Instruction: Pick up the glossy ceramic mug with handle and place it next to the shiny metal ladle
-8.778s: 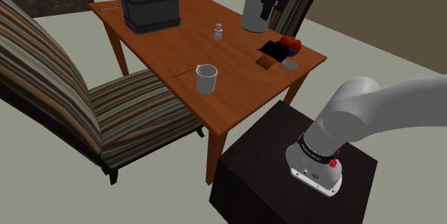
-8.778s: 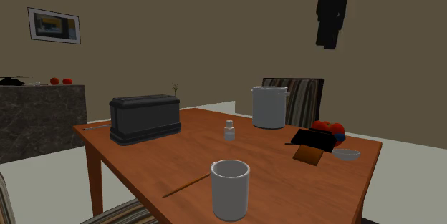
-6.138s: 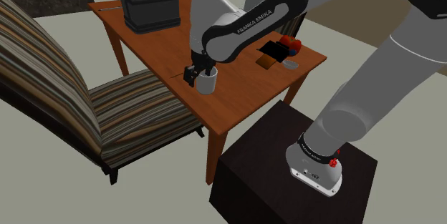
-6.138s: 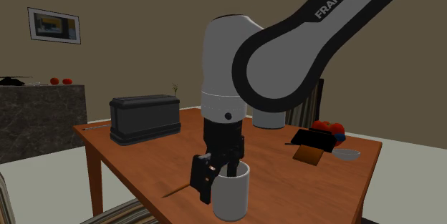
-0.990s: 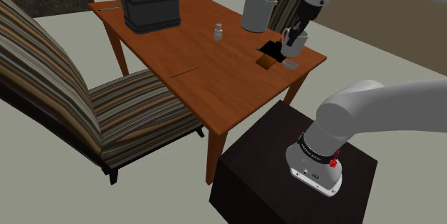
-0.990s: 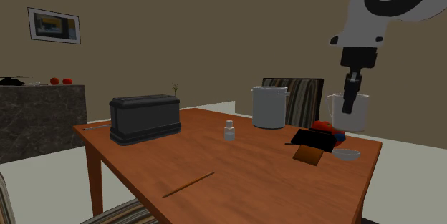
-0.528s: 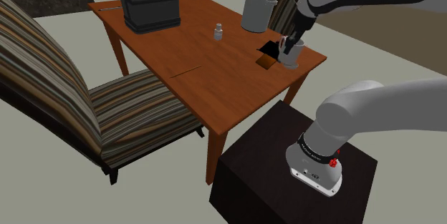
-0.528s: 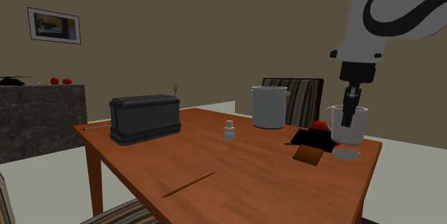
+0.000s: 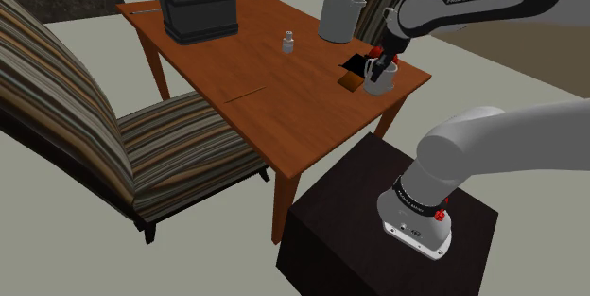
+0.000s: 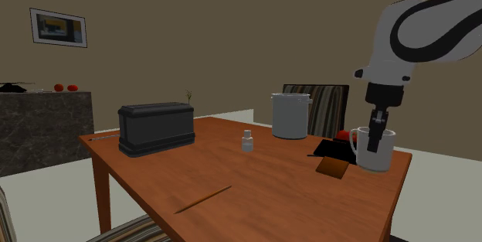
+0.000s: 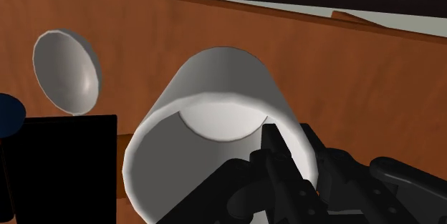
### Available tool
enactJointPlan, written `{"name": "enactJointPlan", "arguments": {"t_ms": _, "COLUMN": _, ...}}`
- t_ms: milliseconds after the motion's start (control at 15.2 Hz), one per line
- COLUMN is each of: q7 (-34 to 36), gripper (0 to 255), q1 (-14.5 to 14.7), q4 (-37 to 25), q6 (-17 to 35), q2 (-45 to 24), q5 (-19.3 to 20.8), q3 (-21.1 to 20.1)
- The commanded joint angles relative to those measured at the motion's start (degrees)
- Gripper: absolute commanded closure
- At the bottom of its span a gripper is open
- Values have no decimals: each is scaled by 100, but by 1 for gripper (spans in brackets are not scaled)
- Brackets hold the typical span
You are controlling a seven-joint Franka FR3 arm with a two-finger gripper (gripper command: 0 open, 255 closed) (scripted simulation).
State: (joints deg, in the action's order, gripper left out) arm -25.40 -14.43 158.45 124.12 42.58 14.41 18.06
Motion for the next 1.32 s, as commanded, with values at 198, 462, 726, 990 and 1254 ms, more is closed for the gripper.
{"name": "enactJointPlan", "arguments": {"t_ms": 198, "q7": 17, "gripper": 255, "q1": -22, "q4": 292, "q6": 522, "q2": -228, "q5": 84, "q3": 94}}
{"name": "enactJointPlan", "arguments": {"t_ms": 462, "q7": 25, "gripper": 255, "q1": -38, "q4": 489, "q6": 932, "q2": -443, "q5": 148, "q3": 169}}
{"name": "enactJointPlan", "arguments": {"t_ms": 726, "q7": 32, "gripper": 255, "q1": -47, "q4": 618, "q6": 1241, "q2": -626, "q5": 193, "q3": 224}}
{"name": "enactJointPlan", "arguments": {"t_ms": 990, "q7": 32, "gripper": 255, "q1": -46, "q4": 617, "q6": 1242, "q2": -627, "q5": 193, "q3": 224}}
{"name": "enactJointPlan", "arguments": {"t_ms": 1254, "q7": 32, "gripper": 0, "q1": -46, "q4": 617, "q6": 1242, "q2": -627, "q5": 193, "q3": 224}}
